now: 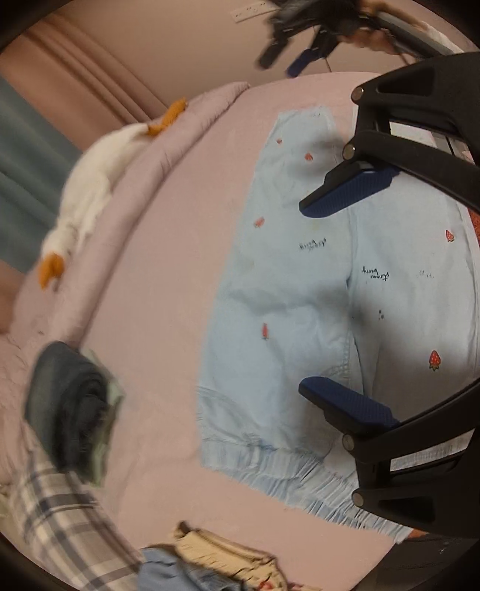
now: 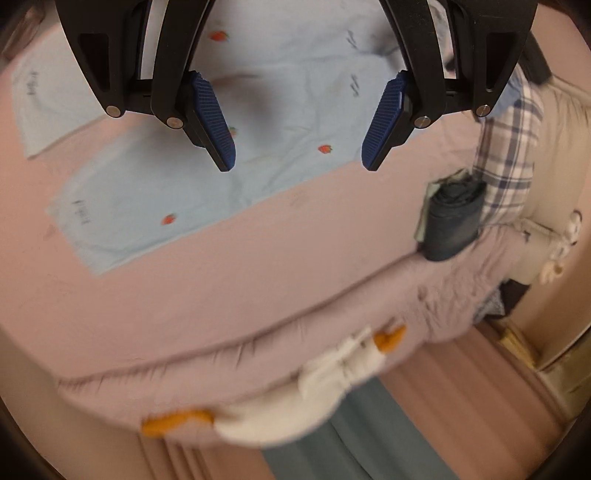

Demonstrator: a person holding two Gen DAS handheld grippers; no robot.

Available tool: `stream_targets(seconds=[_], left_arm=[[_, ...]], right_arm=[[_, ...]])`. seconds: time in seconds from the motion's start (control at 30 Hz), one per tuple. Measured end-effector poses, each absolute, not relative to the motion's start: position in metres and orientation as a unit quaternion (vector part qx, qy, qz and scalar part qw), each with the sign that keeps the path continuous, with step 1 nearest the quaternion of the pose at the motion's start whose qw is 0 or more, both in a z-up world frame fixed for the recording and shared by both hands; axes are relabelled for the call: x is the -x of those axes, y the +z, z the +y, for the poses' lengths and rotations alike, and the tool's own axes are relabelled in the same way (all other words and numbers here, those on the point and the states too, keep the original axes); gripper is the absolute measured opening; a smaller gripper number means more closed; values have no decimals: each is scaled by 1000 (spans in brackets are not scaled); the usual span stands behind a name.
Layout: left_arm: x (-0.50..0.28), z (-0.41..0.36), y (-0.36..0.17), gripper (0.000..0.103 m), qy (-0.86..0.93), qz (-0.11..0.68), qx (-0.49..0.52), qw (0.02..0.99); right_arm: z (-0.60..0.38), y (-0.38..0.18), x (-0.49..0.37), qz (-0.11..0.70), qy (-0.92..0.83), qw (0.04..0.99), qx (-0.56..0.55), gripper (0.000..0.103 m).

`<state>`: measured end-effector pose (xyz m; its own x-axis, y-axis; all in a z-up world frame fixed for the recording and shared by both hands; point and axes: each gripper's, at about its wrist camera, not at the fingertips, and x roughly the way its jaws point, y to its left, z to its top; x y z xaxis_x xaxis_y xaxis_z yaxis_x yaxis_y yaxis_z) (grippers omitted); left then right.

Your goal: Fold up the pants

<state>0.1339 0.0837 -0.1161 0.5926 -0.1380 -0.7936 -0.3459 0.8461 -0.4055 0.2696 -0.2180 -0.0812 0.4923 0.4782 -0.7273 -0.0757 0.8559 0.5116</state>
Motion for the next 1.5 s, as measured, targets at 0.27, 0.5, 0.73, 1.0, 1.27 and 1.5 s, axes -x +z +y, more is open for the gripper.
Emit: stream_targets(seconds=[0.27,0.5,0.73,1.0,1.27,1.5], left_arm=[[-166,103,-150,87,96,490,317,806],[-183,114,-154,87,97,490,365,786],[-195,116,-159,87,104,496,385,771],[-200,117,-160,82,106,495,396,766],[-193,111,-150,82,89,486,405,769],[-205,94,-146,80,62,491,410,766]], right_arm=[[-202,-144,-326,570,76,792,-204,71],[-199,-181,-366,621,27,756,-204,71],[-211,-203,-379,620,-15,754,-215,70],[-244,-187,-337,576,0,779,-250,7],[-297,-119,-185,444,105,838,-299,7],[-315,-146,-124,442,89,844,-291,7]])
